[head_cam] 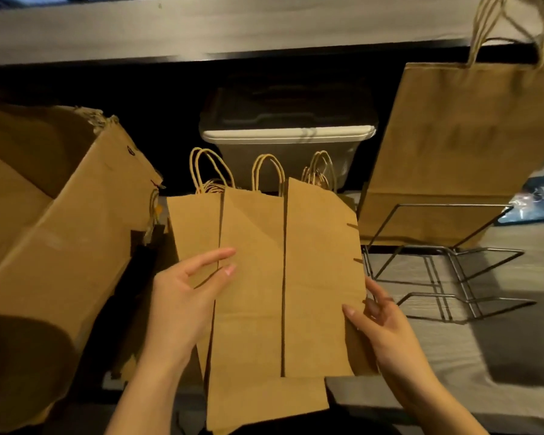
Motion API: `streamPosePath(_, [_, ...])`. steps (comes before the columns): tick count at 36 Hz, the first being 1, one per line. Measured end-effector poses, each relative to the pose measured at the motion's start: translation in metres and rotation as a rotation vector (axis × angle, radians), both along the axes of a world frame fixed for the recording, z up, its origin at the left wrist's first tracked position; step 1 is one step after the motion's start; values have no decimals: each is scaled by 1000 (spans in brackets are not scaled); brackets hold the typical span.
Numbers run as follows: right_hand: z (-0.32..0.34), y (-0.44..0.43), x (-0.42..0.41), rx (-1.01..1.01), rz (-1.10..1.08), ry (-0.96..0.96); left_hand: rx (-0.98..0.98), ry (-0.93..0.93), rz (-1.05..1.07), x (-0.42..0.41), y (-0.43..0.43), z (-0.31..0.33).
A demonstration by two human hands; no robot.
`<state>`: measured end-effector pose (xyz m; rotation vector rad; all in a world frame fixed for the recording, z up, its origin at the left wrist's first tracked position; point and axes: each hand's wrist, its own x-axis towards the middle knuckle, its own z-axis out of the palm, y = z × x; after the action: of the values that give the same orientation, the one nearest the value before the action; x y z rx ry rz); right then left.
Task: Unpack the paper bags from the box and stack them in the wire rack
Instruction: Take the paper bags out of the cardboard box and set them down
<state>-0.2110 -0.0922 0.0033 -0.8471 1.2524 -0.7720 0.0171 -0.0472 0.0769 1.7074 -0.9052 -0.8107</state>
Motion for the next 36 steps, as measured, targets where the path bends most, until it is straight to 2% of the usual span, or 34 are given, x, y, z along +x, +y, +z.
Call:
streamPosePath(5, [0,-6,4,-35,-2,38,-1,-65,84,14,6,6])
streamPosePath(9, [-3,-3,8,-68,-4,167,-34,-128,65,27,5,16])
streamPosePath(15, [-3,1,12,-88,-5,279,-75,-37,15,36,-12,26])
streamPosePath(19, [7,7,20,-186,8,412,-52,-61,-101,24,-27,9])
streamPosePath(22, [18,15,26,-245,31,490,0,35,-155,12,-33,-9])
streamPosePath(24, [26,23,31,-203,25,397,48,101,-186,3,-34,-18])
streamPosePath(29, [32,45,36,54,-71,46,202,167,-232,-10,-28,-31])
streamPosePath(36, [24,64,49,178,-59,61,385,284,-329,4,-21,-41])
